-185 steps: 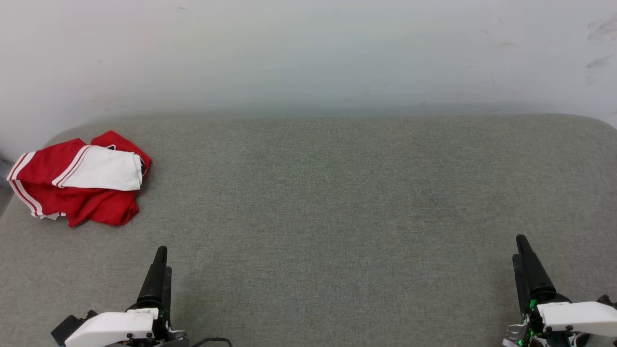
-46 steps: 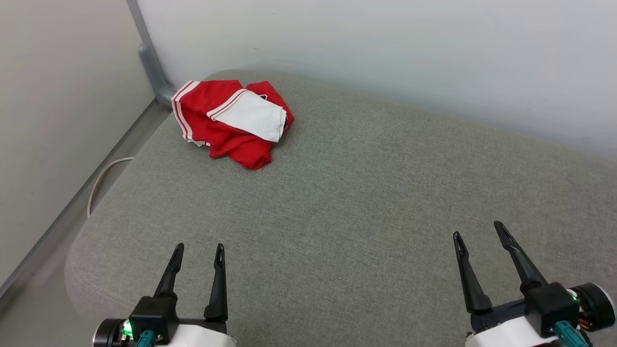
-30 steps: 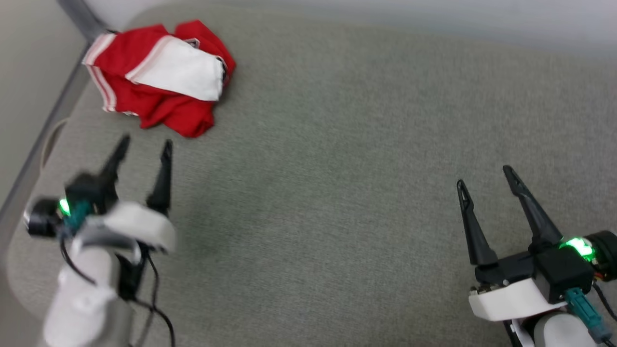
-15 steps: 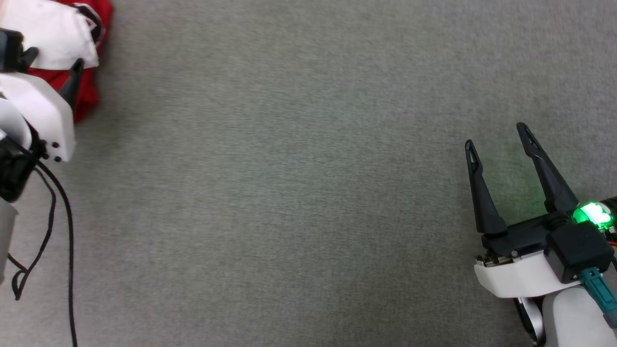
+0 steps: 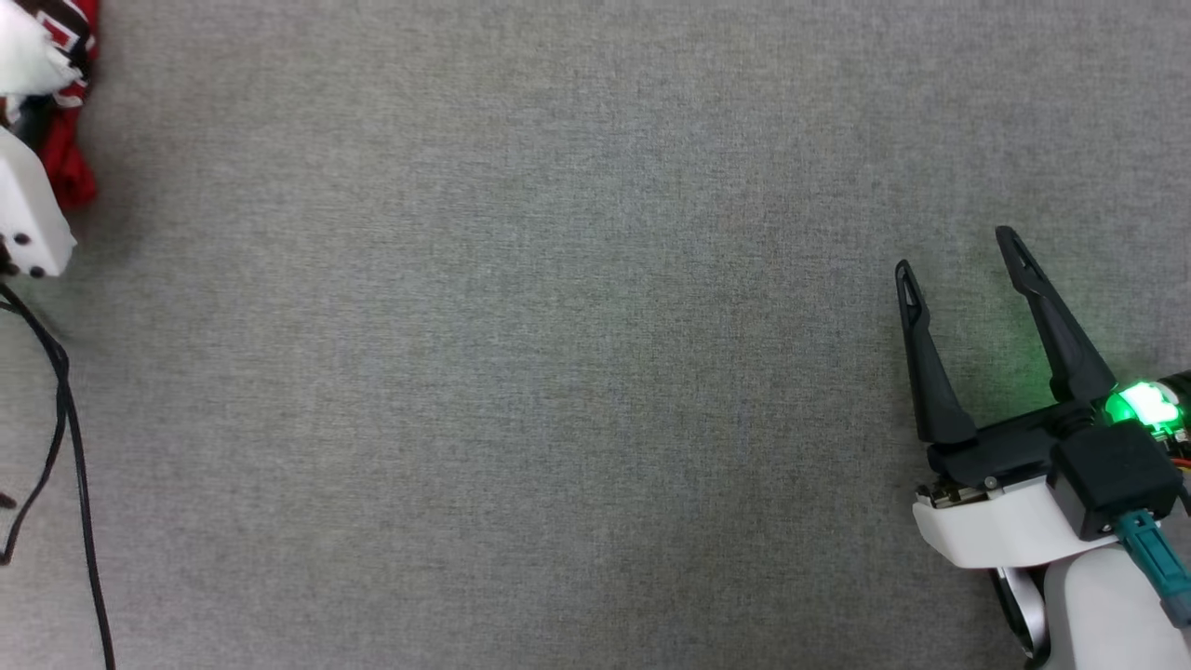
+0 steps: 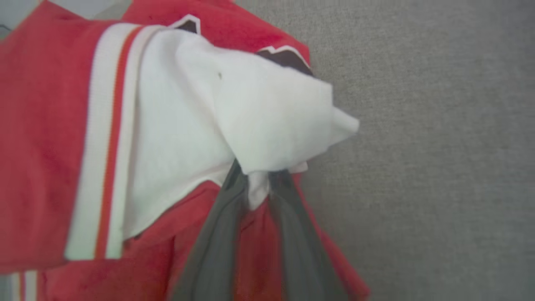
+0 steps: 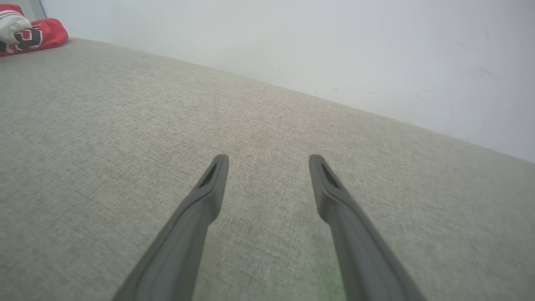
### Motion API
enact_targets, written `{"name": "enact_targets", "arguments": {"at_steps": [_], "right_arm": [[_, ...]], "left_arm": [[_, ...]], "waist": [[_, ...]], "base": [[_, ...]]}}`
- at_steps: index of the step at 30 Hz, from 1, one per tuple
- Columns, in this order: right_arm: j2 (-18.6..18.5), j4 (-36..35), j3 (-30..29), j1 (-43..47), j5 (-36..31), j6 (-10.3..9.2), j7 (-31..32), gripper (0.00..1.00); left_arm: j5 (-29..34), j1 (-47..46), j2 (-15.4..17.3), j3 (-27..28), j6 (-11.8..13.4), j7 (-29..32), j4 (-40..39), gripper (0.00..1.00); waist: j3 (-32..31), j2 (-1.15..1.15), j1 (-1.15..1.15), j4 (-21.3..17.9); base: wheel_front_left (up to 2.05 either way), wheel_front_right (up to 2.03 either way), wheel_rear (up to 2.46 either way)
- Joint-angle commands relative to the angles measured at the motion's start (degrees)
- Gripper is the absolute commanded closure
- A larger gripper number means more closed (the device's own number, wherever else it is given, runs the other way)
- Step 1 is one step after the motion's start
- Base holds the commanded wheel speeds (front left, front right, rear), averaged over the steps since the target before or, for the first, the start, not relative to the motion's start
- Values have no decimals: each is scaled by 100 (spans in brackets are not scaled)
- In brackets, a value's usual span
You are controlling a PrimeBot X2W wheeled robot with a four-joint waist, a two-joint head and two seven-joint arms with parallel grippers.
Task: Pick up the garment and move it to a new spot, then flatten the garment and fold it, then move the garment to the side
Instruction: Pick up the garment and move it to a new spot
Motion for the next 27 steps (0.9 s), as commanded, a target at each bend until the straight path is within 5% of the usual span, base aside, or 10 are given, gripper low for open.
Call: {"name": "enact_targets", "arguments": {"at_steps": [1, 8, 14, 27], "right_arm": [[23, 28, 6, -57, 4, -6, -12, 0], [27, 172, 11, 71, 22, -6, -13, 0], [44, 303, -119, 272, 79, -6, -12, 0], [112, 469, -340, 741, 185, -7, -12, 0]], "left_arm": [[28, 184, -77, -102, -16, -106, 11, 100], [199, 306, -52, 4, 81, -1029, -154, 100], [370, 524, -191, 51, 401, -1684, -542, 100], [641, 994, -445, -354, 718, -1745, -2060, 100]], "waist": [[-84, 0, 0, 43], [-685, 0, 0, 169], [-1327, 0, 0, 279], [-2597, 0, 0, 127]], "base": [[0, 0, 0], [0, 0, 0], [0, 0, 0], [0, 0, 0]]}}
